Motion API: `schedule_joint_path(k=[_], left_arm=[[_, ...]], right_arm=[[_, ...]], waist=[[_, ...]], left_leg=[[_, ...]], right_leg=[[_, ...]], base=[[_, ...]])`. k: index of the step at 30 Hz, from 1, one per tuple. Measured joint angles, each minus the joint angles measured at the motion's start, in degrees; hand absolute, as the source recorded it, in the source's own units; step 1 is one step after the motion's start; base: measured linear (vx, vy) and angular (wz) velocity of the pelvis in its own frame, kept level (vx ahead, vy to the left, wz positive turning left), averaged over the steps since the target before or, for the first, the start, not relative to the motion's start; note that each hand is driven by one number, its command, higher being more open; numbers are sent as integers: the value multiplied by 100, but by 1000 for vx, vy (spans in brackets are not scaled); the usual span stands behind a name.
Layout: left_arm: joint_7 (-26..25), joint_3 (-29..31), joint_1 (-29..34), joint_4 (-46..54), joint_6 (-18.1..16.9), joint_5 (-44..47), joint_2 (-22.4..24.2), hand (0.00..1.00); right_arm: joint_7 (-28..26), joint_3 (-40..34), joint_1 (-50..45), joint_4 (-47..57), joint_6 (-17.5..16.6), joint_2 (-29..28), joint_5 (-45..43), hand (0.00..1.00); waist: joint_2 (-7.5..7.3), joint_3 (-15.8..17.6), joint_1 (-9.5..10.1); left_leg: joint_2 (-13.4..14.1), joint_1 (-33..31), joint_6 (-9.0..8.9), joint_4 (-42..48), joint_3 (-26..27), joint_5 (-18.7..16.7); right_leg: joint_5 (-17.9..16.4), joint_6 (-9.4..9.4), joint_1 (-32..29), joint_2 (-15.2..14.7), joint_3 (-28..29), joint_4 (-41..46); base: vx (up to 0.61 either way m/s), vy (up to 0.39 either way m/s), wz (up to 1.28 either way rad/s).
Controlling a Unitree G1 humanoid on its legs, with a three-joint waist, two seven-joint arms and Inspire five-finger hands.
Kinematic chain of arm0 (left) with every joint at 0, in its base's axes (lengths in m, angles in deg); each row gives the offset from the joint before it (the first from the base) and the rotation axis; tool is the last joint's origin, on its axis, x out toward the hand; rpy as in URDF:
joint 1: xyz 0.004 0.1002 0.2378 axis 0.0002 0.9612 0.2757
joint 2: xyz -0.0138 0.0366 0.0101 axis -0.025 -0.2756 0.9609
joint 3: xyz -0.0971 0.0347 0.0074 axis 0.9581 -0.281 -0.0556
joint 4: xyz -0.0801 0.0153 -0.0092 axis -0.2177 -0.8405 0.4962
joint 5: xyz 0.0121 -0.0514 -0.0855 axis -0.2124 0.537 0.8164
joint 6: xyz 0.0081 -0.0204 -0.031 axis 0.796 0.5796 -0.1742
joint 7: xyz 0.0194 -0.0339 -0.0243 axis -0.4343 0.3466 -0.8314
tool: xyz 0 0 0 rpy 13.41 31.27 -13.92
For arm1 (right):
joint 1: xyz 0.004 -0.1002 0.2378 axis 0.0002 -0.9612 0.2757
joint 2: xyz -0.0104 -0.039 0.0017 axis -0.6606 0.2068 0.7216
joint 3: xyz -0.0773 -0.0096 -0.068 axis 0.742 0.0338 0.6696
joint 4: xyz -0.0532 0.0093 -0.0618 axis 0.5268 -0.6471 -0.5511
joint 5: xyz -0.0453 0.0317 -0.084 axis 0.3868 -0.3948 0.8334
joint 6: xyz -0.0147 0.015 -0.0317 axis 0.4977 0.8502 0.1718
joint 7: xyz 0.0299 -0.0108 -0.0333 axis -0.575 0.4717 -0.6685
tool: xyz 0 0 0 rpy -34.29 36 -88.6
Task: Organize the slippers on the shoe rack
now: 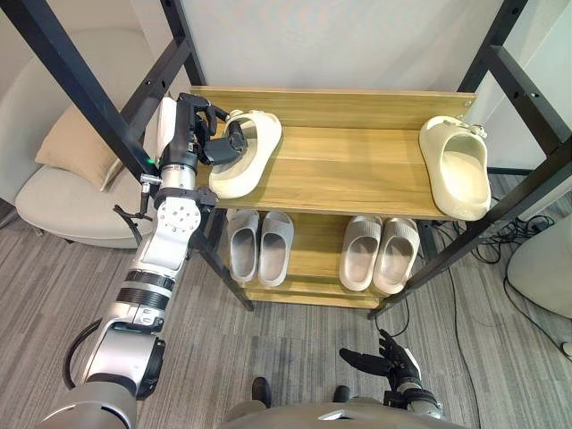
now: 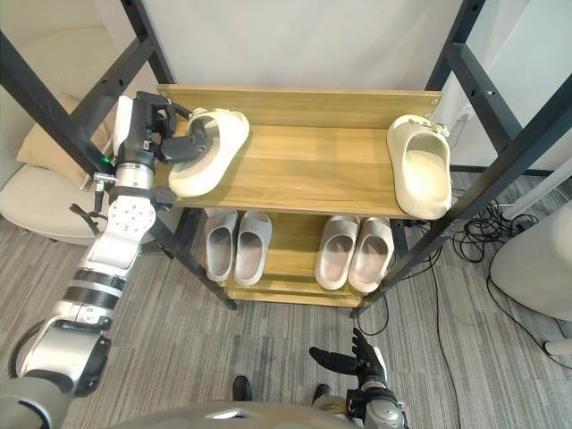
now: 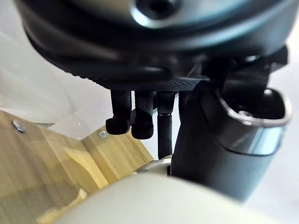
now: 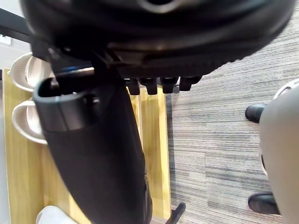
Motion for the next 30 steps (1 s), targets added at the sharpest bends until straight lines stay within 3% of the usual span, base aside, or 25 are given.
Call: schedule_joint_path(k=[15,30], left_arm=[[-48,-31,2,94,3,160,502,0],[-21,-1121,-118,487,9,273,1459,0]], right_arm=[[8,11,-3,-4,4,-1,-76,100],[47,-1,-2,135,-5,5,-156,100]], waist=[[20,13,0],[132,78,-155]], left_leg=[[-9,1,2,1,-75,2],[4,20,4,1,-66,3]], right_leg=[[-15,-22,39,-5,-87,-1],[-108,-25,-25,-37,-55,192]], base=[[0,0,2],[-1,0,0]])
